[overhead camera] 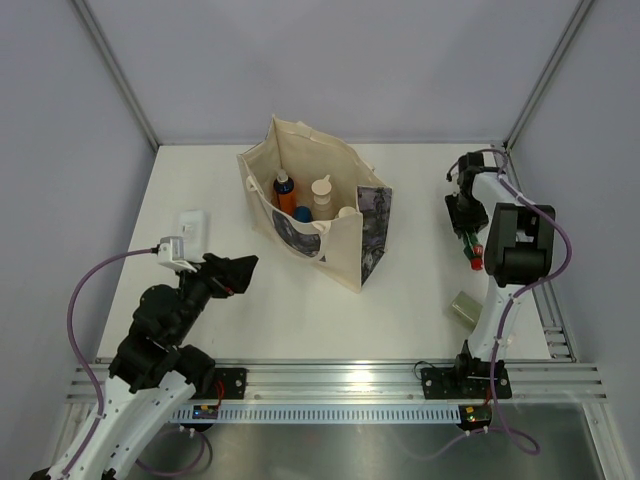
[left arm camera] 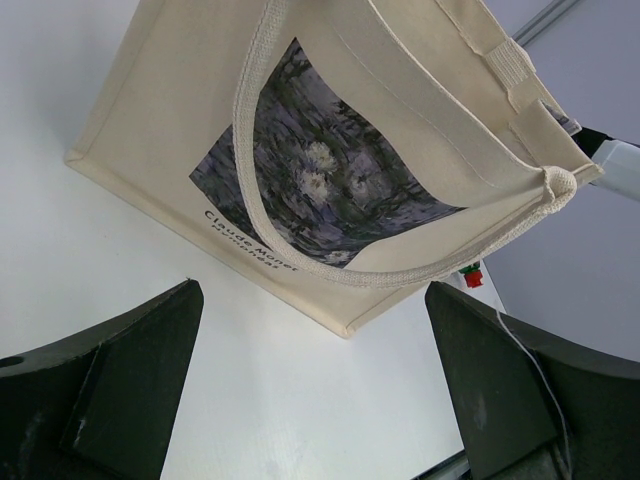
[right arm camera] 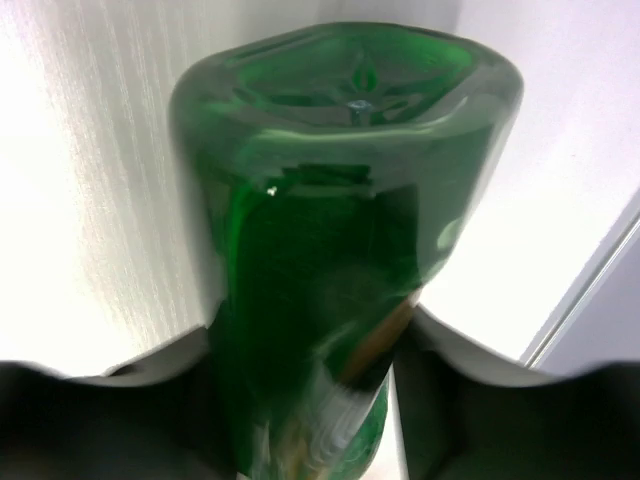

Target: Place the personal care products into the canvas bag

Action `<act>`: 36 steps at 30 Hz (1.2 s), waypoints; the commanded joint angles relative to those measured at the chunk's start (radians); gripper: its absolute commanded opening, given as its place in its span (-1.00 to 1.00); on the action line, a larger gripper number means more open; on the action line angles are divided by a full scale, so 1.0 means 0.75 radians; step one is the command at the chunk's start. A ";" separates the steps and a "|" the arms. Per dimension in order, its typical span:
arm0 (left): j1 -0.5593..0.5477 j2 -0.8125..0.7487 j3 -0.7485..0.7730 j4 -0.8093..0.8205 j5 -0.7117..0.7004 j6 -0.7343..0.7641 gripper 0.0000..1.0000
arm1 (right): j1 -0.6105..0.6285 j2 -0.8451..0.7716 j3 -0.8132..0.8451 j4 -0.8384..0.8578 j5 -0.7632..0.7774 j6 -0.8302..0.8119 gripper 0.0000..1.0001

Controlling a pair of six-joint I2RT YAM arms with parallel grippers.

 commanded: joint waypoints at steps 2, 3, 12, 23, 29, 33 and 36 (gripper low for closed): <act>-0.005 -0.001 0.016 0.063 -0.024 -0.004 0.98 | -0.055 -0.048 -0.012 -0.039 -0.309 0.062 -0.16; -0.005 -0.003 0.016 0.063 -0.024 -0.004 0.98 | -0.084 -0.060 -0.017 -0.044 -0.338 0.078 -0.19; -0.005 -0.005 0.012 0.061 -0.018 -0.011 0.98 | -0.188 -0.103 -0.058 -0.046 -0.602 0.127 -1.00; -0.005 -0.065 0.016 -0.006 -0.051 -0.037 0.98 | -0.338 -0.236 -0.096 -0.031 -1.309 0.132 -1.00; -0.005 -0.087 0.036 -0.051 -0.071 -0.033 0.98 | -0.342 -0.302 -0.056 -0.066 -1.627 0.130 -1.00; -0.005 -0.085 0.054 -0.092 -0.098 -0.025 0.97 | -0.340 -0.377 0.091 -0.166 -1.745 0.081 -1.00; -0.005 -0.079 0.065 -0.123 -0.126 -0.025 0.98 | -0.319 -0.432 0.247 -0.217 -1.803 0.062 -1.00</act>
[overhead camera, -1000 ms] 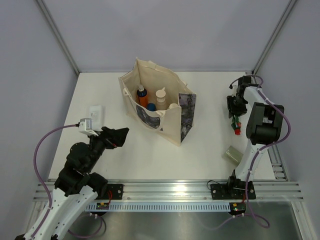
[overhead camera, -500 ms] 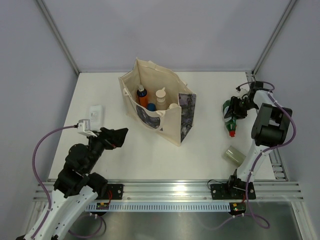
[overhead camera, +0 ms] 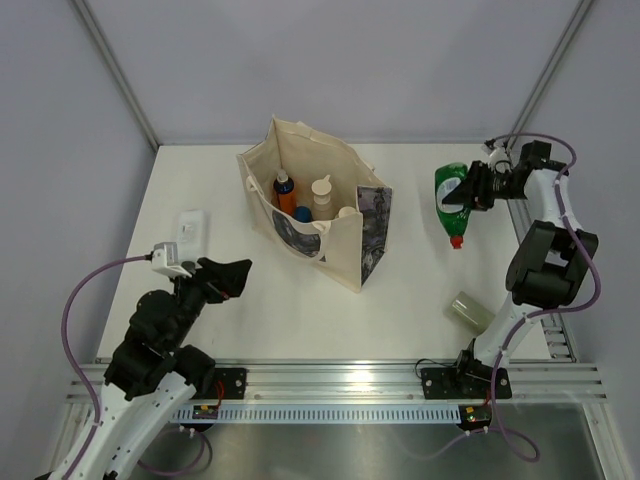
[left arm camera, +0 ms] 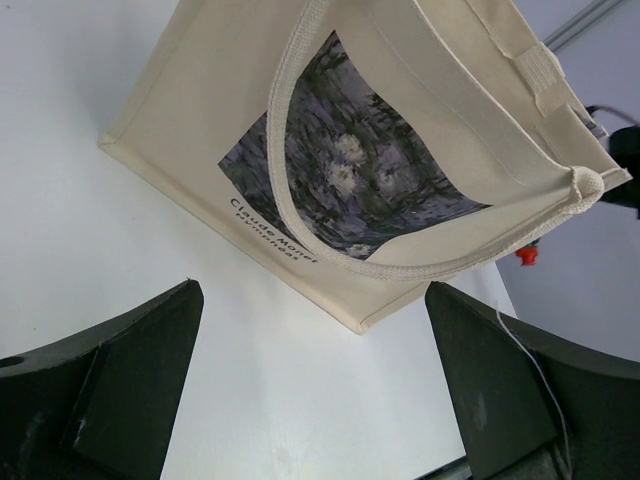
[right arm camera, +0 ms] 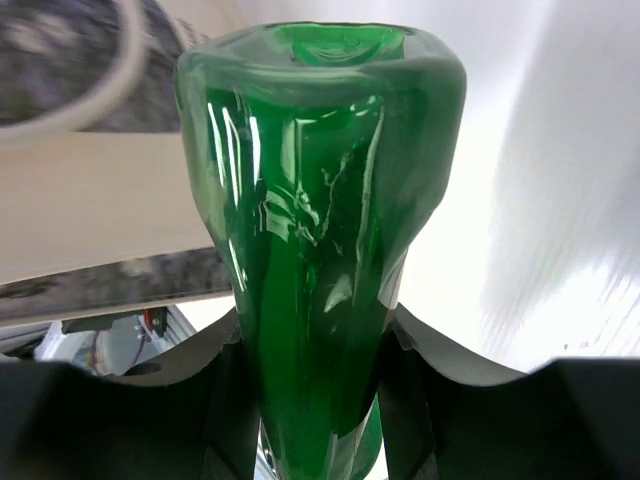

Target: Place the personal care products into the canvas bag

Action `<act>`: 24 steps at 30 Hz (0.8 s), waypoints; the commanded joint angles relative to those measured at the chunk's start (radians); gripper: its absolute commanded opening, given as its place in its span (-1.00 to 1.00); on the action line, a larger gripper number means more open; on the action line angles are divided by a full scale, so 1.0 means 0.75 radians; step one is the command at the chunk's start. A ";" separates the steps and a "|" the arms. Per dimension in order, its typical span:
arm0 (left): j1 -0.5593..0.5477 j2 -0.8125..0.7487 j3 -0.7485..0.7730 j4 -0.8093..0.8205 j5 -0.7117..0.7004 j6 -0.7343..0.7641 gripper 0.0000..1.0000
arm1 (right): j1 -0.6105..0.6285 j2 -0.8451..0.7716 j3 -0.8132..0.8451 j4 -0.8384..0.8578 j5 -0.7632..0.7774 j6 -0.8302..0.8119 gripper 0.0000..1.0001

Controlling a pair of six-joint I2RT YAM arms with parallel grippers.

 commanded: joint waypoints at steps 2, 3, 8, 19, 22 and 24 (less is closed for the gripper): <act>-0.005 -0.002 0.062 -0.018 -0.079 -0.001 0.98 | 0.082 -0.211 0.363 -0.091 -0.267 -0.039 -1.00; -0.005 0.000 0.064 -0.018 -0.083 0.002 0.98 | 0.113 -0.217 0.427 -0.120 -0.263 -0.072 -1.00; -0.005 0.025 0.090 -0.043 -0.102 0.010 0.98 | 0.403 -0.231 0.779 -0.153 -0.098 -0.092 -1.00; -0.007 0.033 0.111 -0.100 -0.118 -0.025 0.98 | 0.969 -0.076 1.206 -0.008 0.197 -0.054 -1.00; -0.005 0.022 0.113 -0.124 -0.128 -0.031 0.98 | 1.062 0.012 1.235 0.045 0.281 -0.005 -1.00; -0.005 0.012 0.117 -0.149 -0.132 -0.033 0.98 | 1.082 0.073 1.245 0.086 0.301 0.071 -1.00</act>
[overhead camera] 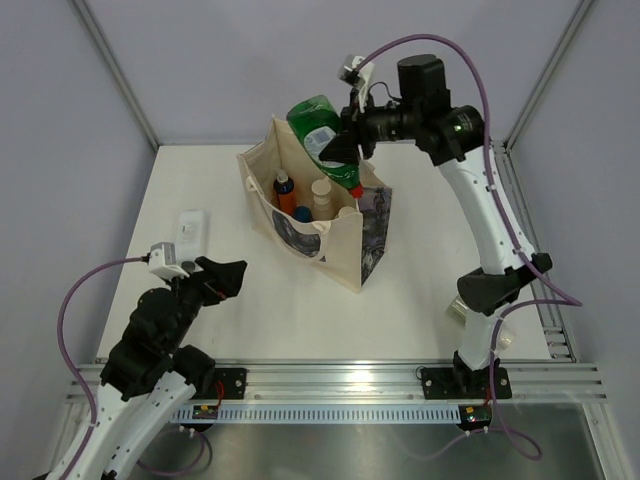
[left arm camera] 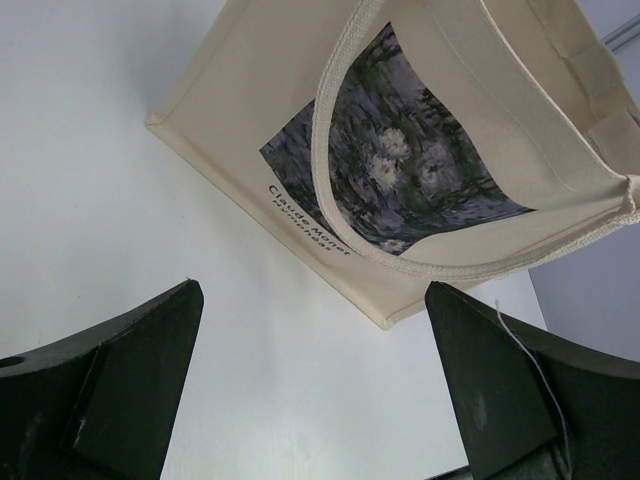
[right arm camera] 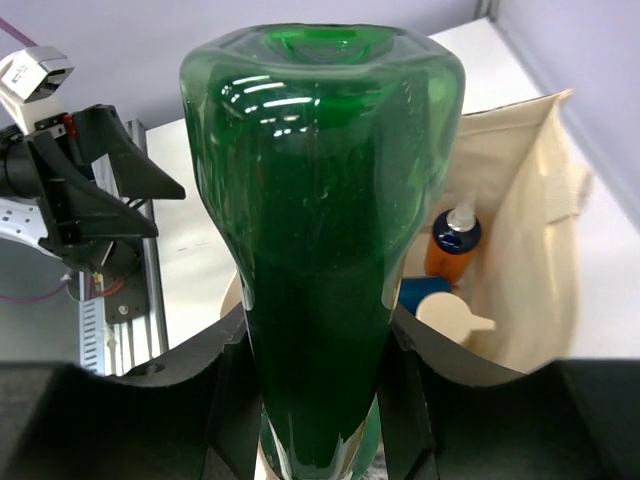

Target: Place the personal care products into the canvas bag

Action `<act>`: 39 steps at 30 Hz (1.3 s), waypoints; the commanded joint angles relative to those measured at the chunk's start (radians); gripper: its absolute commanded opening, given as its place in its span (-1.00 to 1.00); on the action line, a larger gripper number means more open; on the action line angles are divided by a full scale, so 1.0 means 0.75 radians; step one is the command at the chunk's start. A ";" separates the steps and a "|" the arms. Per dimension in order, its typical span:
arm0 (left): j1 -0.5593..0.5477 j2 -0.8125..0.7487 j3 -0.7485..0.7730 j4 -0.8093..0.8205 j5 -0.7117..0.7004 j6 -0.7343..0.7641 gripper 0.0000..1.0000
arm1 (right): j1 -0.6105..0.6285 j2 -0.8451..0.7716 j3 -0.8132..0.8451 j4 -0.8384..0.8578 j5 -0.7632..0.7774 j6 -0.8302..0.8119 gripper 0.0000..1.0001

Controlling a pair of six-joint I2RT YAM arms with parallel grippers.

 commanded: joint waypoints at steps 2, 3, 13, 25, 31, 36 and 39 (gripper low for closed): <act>-0.005 -0.021 0.064 -0.031 -0.059 -0.022 0.98 | 0.038 0.128 0.060 0.217 0.104 0.169 -1.00; -0.005 -0.023 0.068 -0.053 -0.065 -0.026 0.98 | 0.042 0.156 0.064 0.225 0.108 0.177 -1.00; -0.005 -0.003 0.068 -0.100 -0.110 -0.022 0.98 | 0.108 0.159 -0.250 0.187 0.197 0.120 -1.00; -0.005 0.335 0.248 -0.282 -0.317 0.096 0.97 | 0.128 0.263 -0.289 0.040 0.502 0.043 -0.84; 0.081 0.658 0.381 -0.321 -0.332 0.237 0.98 | 0.128 0.304 -0.118 -0.104 0.554 -0.039 0.04; 0.498 0.840 0.402 -0.187 0.055 0.417 0.98 | 0.128 0.233 -0.005 -0.141 0.558 -0.105 0.66; 0.674 0.977 0.434 -0.147 0.221 0.512 0.98 | 0.128 0.149 0.038 -0.134 0.521 -0.166 0.84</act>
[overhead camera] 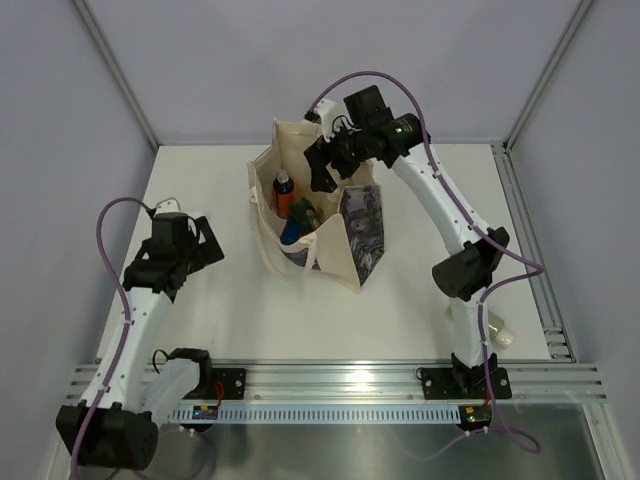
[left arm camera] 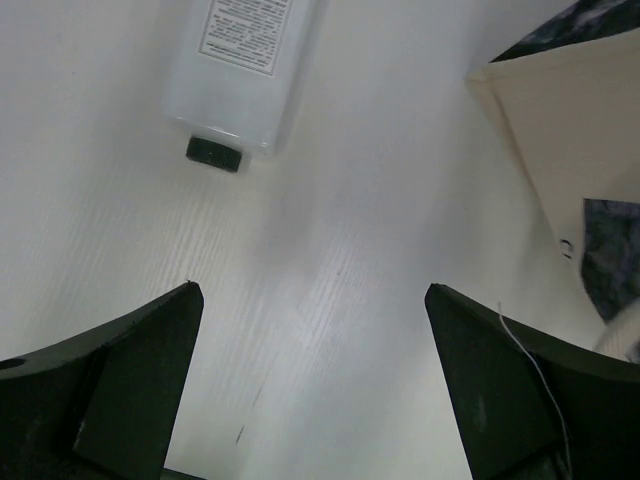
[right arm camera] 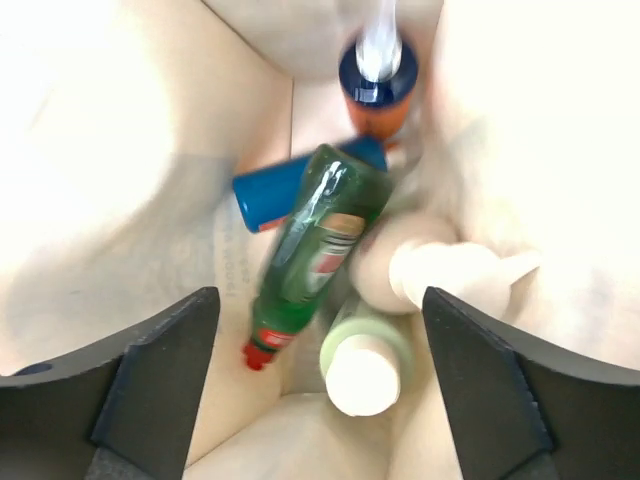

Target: Place the personal care products into the canvas bag

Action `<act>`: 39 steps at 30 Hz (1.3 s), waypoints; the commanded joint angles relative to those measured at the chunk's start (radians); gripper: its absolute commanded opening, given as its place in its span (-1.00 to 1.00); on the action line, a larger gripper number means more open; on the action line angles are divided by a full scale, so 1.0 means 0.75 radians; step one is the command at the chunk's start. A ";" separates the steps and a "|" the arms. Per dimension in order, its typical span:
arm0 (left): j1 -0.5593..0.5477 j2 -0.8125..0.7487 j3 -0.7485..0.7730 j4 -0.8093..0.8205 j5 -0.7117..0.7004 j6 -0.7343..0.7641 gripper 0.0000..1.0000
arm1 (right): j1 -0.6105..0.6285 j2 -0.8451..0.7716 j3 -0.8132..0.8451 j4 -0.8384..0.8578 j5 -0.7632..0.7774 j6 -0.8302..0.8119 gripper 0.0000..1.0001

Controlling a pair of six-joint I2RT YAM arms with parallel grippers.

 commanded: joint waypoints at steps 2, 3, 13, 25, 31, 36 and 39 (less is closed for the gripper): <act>0.204 0.200 0.114 0.124 0.288 0.217 0.98 | -0.003 -0.205 0.112 0.012 -0.035 -0.159 0.87; 0.227 0.245 0.126 0.142 0.304 0.231 0.98 | -0.005 -0.259 0.112 0.032 -0.056 -0.174 0.88; 0.279 0.766 0.253 0.390 0.264 0.426 0.96 | -0.281 -0.763 -0.527 0.359 -0.606 -0.176 0.91; 0.277 1.269 0.443 0.322 -0.223 0.424 0.89 | -0.606 -1.043 -1.199 0.429 -0.833 -0.199 0.96; 0.277 1.427 0.570 0.169 -0.199 0.436 0.64 | -0.706 -1.072 -1.283 0.486 -0.896 -0.133 0.97; 0.277 1.460 0.646 0.069 -0.089 0.481 0.09 | -0.751 -1.072 -1.289 0.502 -0.939 -0.101 0.97; 0.281 1.440 0.668 0.032 0.062 0.485 -0.48 | -0.805 -1.076 -1.297 0.507 -0.956 -0.090 0.97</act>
